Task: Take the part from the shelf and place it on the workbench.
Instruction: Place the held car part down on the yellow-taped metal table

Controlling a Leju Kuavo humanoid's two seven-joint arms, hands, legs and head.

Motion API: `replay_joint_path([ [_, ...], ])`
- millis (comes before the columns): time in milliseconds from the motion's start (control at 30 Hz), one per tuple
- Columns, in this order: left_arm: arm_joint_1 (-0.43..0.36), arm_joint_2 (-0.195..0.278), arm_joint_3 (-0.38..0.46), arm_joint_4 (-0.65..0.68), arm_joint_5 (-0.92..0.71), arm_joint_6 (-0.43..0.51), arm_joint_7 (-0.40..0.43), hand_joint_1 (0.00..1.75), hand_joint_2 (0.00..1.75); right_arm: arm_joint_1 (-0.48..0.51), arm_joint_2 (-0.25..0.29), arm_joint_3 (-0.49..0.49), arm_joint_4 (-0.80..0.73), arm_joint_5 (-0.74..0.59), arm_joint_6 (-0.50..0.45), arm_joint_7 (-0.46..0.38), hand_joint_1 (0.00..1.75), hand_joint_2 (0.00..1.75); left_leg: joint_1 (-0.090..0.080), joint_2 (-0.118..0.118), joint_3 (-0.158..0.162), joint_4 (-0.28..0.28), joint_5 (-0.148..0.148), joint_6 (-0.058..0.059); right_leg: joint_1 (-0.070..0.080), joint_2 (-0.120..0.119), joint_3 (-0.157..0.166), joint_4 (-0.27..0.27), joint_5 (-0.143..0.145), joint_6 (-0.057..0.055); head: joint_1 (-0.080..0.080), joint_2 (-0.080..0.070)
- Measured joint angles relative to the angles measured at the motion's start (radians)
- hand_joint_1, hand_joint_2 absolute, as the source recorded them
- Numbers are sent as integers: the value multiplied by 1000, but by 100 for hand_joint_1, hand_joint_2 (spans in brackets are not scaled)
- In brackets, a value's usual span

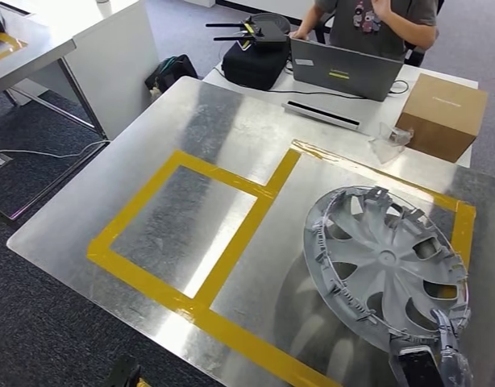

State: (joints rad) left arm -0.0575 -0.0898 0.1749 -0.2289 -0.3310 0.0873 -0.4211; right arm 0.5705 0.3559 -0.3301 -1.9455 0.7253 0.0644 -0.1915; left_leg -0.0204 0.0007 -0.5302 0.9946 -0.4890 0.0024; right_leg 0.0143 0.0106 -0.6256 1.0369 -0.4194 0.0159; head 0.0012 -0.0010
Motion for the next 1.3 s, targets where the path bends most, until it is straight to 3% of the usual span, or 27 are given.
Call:
replay_joint_path([
  [300,0,1,13,0,-15,-9,0,0,0,-9,0,-17,0,-61,79,8,0,175,0,1,0,0,0,0,0,1,0,0,0,0,0,0],
  [433,-1,1,19,0,-33,-12,0,0,0,-10,-7,-19,0,38,56,-43,0,175,0,0,0,0,0,0,0,1,0,0,1,0,0,0],
  [533,-5,1,21,0,-55,-18,8,0,0,6,-49,9,0,193,-13,-56,0,175,0,0,0,0,0,0,0,1,0,0,1,0,0,0],
  [700,-21,1,22,0,-93,-32,38,0,0,75,-229,141,-12,486,-185,119,0,175,-1,0,-1,0,1,1,-1,0,0,0,0,1,0,0],
  [933,-35,0,22,-1,-108,-34,44,0,0,106,-418,291,-32,625,-265,284,0,175,-1,0,0,0,0,3,-1,0,0,-1,1,1,0,0],
  [1033,-37,-4,23,-1,-118,-35,54,0,0,106,-517,367,-36,767,-303,461,0,175,-1,0,0,0,0,4,-1,0,0,-1,1,1,0,0],
  [1167,-45,-9,24,-1,-133,-38,59,0,0,52,-744,567,-43,842,-292,803,0,175,-2,2,0,0,1,5,-2,2,0,-1,3,4,0,0],
  [1233,-50,-11,25,-1,-138,-42,59,0,0,28,-832,665,-47,838,-298,872,0,175,-2,1,-1,0,2,7,-3,0,0,-2,3,5,0,0],
  [1300,-52,-12,28,-1,-143,-46,59,0,0,14,-891,747,-57,806,-325,883,0,175,-2,0,-1,0,3,7,-3,-2,0,-2,4,6,0,0],
])
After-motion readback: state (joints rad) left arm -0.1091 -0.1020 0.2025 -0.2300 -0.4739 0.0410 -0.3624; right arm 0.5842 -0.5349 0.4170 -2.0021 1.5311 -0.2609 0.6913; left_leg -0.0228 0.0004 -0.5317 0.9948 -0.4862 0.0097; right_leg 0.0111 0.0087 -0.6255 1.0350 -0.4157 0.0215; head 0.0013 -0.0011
